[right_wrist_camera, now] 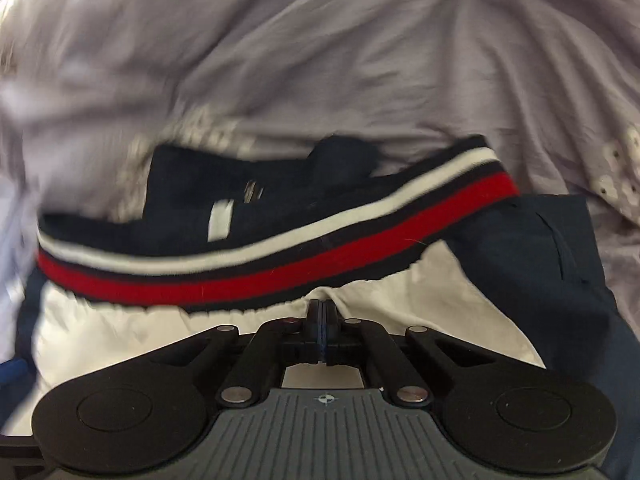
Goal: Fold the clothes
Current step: 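Grasp the striped waistband with the right gripper and lift it, then pull the waistband away with the right gripper to spread the jacket flat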
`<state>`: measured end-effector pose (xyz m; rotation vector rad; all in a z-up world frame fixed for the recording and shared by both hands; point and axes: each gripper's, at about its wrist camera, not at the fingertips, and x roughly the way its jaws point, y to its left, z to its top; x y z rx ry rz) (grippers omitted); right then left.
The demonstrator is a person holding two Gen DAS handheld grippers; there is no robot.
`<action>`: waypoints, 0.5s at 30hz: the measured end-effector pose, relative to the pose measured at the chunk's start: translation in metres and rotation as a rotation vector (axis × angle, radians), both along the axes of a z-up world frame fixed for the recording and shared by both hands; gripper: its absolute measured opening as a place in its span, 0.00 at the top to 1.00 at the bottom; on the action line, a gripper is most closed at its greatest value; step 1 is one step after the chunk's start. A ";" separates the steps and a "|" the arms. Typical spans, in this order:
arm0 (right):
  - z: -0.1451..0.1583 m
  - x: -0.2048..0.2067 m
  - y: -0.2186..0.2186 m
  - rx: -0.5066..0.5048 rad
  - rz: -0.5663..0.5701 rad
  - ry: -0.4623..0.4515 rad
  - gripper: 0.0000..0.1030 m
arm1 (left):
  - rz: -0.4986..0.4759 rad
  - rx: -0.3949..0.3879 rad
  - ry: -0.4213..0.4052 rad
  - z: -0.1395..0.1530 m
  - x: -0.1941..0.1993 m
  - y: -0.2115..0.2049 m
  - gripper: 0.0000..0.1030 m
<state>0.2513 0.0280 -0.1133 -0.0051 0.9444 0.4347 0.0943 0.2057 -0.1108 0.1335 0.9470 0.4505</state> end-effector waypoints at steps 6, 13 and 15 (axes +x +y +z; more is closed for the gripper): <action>0.015 -0.027 -0.031 0.114 0.083 -0.064 0.65 | 0.044 -0.032 -0.087 0.010 0.042 0.027 0.23; 0.015 -0.046 -0.110 -0.103 0.082 -0.146 0.89 | 0.052 0.009 -0.040 -0.018 0.077 0.053 0.01; 0.026 -0.050 -0.138 -0.018 0.003 -0.108 0.84 | 0.041 0.022 -0.053 -0.009 0.074 0.050 0.06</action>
